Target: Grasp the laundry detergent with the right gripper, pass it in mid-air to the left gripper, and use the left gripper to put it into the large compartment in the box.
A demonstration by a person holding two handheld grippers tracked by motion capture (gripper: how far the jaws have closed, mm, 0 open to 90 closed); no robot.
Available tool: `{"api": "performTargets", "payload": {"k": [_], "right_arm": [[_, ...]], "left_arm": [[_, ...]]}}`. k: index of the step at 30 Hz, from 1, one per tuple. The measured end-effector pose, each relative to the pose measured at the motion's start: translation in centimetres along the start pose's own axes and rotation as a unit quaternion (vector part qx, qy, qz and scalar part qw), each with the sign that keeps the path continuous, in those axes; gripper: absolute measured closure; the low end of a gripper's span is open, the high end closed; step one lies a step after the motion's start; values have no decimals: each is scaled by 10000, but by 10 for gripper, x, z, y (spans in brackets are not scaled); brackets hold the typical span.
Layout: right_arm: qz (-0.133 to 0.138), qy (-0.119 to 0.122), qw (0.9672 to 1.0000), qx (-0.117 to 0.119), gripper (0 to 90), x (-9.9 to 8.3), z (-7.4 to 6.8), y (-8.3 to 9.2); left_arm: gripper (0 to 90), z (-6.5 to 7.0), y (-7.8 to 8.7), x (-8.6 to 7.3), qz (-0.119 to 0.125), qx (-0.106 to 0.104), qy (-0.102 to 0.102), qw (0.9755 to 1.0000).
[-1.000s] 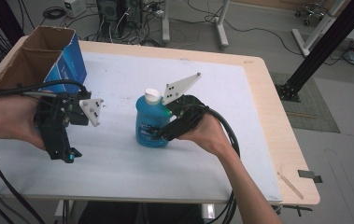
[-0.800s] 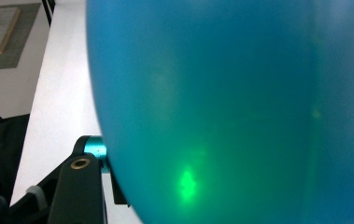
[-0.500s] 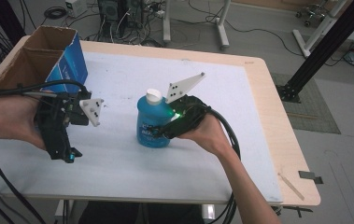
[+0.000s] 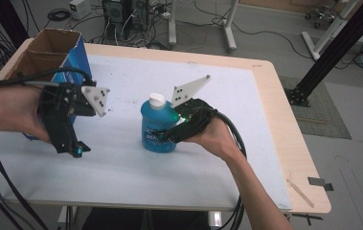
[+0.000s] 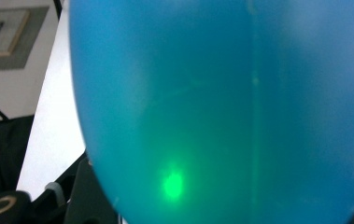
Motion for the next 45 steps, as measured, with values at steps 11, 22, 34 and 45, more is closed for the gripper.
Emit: {"api": "performTargets", "payload": {"k": [11,22,34,45], "right_arm": [[130,386,9991,141,459,47,7,28],[205,380,9989,165,458,63,15,41],[203,359,9990,155,456,61,16,42],[186,359,9990,181,455,60,15,40]], "left_arm": [[136,-48,53,64,829,1,33,9966],[136,-60,42,108,684,-130,-88,9975],[138,-57,28,129,623,-187,-216,9977],[186,-57,24,131,539,-180,-226,9981]]}}
Point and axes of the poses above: each handheld gripper's, and its own axes: y roughly backward along the jaws, x roughly out of its top, z roughly to its right, the point moved 5 cm from there along -y, roughly forward along the jaws, and after that the axes turned 6 degrees about x, right-handed, at the moved point
